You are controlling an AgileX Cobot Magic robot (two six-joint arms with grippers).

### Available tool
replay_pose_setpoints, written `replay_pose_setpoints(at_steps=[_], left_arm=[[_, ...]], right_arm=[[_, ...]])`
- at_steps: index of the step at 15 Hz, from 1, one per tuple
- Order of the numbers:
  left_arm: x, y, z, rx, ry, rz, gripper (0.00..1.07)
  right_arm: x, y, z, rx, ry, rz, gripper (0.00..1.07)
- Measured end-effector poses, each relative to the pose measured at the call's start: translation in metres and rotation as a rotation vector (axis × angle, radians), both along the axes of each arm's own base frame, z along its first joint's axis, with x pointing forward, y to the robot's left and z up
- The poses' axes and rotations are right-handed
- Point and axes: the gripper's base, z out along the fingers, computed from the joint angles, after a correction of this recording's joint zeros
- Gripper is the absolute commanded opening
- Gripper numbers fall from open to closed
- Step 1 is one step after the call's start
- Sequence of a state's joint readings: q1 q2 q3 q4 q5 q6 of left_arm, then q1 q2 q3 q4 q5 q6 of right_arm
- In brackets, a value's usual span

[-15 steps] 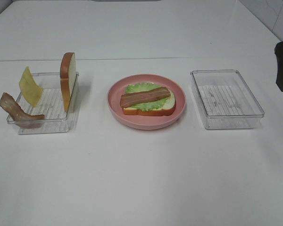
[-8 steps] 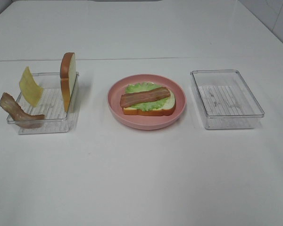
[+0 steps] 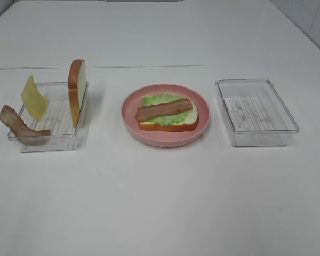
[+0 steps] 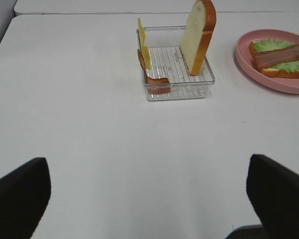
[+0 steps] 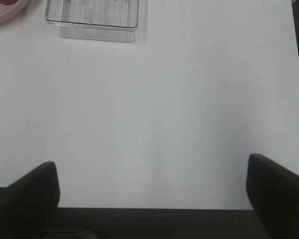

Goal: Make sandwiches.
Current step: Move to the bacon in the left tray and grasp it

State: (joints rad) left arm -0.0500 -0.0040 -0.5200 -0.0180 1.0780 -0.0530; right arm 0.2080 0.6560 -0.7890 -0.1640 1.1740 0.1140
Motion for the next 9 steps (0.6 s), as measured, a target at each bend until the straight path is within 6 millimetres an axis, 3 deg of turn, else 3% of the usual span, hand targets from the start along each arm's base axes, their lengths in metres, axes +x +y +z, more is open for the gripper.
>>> replay_pose_setpoints(at_steps=[2, 5, 9], left_arm=[[0.000, 0.000, 0.000, 0.000, 0.000, 0.000, 1.01], [0.000, 0.000, 0.000, 0.000, 0.000, 0.000, 1.01], [0.000, 0.000, 0.000, 0.000, 0.000, 0.000, 1.01]], right_arm=[[-0.014, -0.003, -0.006, 0.002, -0.033, 0.008, 0.99], [-0.046, -0.010, -0.030, -0.009, -0.093, 0.043, 0.99], [-0.068, -0.012, -0.061, 0.019, -0.100, 0.049, 0.99]])
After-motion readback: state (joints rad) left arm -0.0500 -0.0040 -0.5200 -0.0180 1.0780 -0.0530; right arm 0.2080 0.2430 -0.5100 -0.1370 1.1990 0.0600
